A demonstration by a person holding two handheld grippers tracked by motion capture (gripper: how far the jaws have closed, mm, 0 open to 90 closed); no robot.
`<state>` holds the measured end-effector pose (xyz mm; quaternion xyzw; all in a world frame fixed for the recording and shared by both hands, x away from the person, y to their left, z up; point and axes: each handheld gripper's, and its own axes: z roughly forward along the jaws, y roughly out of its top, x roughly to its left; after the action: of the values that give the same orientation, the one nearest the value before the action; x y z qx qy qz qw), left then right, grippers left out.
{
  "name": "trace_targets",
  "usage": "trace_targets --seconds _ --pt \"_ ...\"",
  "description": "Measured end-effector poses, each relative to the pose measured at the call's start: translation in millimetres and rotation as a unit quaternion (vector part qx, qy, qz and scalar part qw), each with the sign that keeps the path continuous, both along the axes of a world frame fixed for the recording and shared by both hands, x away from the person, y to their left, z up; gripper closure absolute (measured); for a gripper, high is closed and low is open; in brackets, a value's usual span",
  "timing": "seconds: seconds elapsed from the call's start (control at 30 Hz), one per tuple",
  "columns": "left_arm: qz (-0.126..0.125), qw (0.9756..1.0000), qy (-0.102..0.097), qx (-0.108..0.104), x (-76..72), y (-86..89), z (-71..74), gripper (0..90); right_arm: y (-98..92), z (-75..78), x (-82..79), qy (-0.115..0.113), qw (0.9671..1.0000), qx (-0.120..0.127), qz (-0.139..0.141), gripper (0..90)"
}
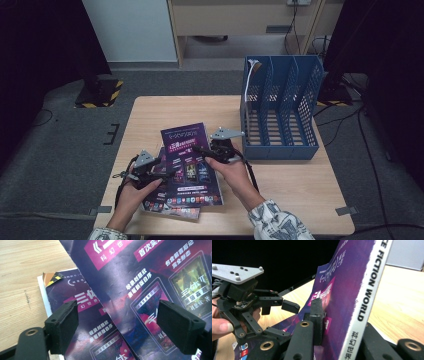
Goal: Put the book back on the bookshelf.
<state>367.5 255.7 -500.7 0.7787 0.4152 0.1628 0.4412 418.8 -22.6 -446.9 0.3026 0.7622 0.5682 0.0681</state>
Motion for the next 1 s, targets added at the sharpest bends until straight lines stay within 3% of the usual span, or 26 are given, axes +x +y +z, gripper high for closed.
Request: trace_targets --seconds 0.27,0.57,1.0 --pt "-0.003 1.0000 0.005 -0.005 0.7 -1.2 -0.7 15.9 0.8 7.0 -3.8 -0.027 0.9996 0.003 0.004 78.6" --pt "-0.020 0.9997 0.009 0.007 1.3 -4.3 -1.5 13.4 -1.2 11.4 -4.8 -0.042 0.9991 0.007 -0.002 79.4" --pt "-0.016 0.9995 -0.001 -0.027 -0.7 -3.8 11.5 16.3 -4.3 24.8 -9.7 -0.079 0.9965 0.025 -0.003 80.2"
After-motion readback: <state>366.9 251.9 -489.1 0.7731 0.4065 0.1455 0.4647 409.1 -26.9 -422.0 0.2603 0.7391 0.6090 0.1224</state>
